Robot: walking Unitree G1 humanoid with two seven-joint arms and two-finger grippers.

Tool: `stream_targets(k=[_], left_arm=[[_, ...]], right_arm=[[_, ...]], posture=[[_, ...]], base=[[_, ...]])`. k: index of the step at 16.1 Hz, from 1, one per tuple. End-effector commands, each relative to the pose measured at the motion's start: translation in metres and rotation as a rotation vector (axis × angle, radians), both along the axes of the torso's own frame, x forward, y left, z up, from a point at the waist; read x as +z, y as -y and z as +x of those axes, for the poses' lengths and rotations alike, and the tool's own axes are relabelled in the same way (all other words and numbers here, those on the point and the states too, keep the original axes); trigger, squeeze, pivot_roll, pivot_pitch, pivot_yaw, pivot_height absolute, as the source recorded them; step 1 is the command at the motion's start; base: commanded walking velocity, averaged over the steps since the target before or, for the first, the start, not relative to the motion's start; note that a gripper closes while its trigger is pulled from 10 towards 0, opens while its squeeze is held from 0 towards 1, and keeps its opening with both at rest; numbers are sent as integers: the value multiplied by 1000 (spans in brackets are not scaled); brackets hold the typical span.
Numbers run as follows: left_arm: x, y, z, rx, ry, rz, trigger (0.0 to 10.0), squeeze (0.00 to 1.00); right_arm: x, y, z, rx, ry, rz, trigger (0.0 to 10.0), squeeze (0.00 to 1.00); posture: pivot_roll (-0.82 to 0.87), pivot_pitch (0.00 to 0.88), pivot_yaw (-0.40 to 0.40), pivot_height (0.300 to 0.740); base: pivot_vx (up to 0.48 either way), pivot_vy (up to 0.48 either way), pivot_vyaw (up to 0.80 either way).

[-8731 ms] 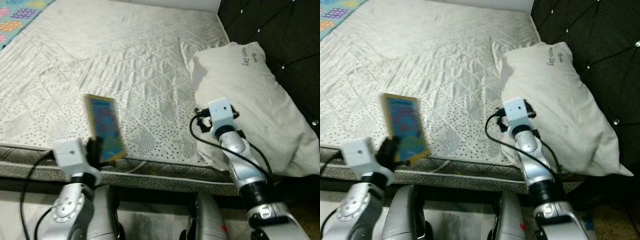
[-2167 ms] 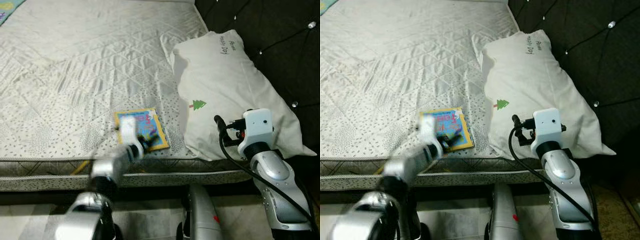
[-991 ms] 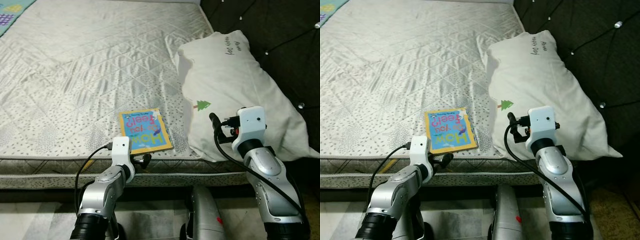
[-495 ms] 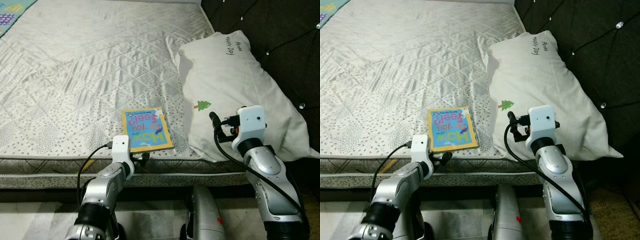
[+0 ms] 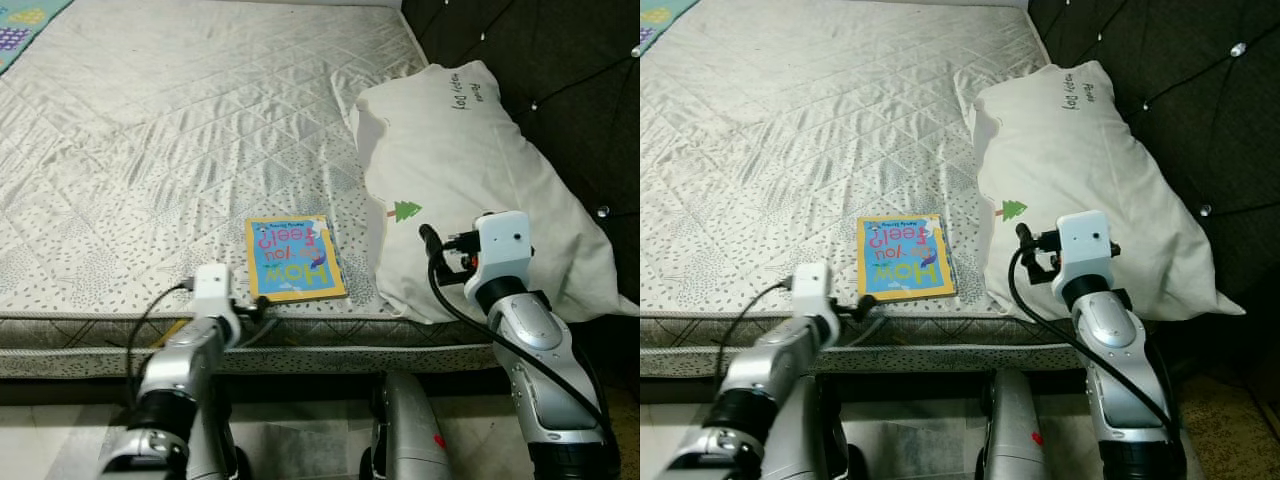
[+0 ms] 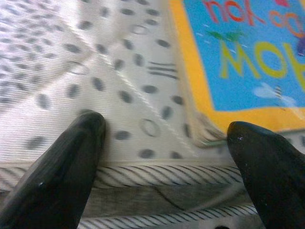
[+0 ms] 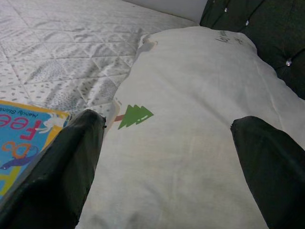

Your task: Clean up the room

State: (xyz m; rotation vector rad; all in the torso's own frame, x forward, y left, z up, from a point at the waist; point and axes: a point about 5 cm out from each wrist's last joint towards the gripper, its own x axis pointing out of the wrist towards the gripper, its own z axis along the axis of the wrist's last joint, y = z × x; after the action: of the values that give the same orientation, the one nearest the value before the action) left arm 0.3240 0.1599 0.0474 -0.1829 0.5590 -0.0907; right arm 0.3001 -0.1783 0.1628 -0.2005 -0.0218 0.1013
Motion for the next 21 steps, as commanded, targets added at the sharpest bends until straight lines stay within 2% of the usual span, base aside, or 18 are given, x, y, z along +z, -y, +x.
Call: stream_targets(k=[1,8,12,14,17,21], left_arm=[[-2,-3,0,7,-8,4,10000,0],[-10,-7,3,-1,-60,14,10000,0],[-3,0,9,-57,-16,50,10000,0],[-3,8,9,-133,14,112,10000,0],[-12,15,2,-197,-31,107,10000,0],[-23,13,-5,-232,-87,131,10000,0]], right_arm=[[0,4,0,-16,3,-6,10000,0],[1,5,0,-17,3,-12,10000,0],[2,6,-1,-19,5,-12,10000,0],[2,5,0,-18,5,-10,10000,0],[2,5,0,-20,7,-11,10000,0],[1,5,-1,-21,4,-10,10000,0]], posture=[[-205,105,-34,549],[-207,104,-36,549],[-215,109,-36,549],[-215,109,-36,549],[-218,111,-34,549],[-220,111,-32,549]], base=[[0,0,0],[0,0,0],[0,0,0],[0,0,0],[0,0,0],[0,0,0]])
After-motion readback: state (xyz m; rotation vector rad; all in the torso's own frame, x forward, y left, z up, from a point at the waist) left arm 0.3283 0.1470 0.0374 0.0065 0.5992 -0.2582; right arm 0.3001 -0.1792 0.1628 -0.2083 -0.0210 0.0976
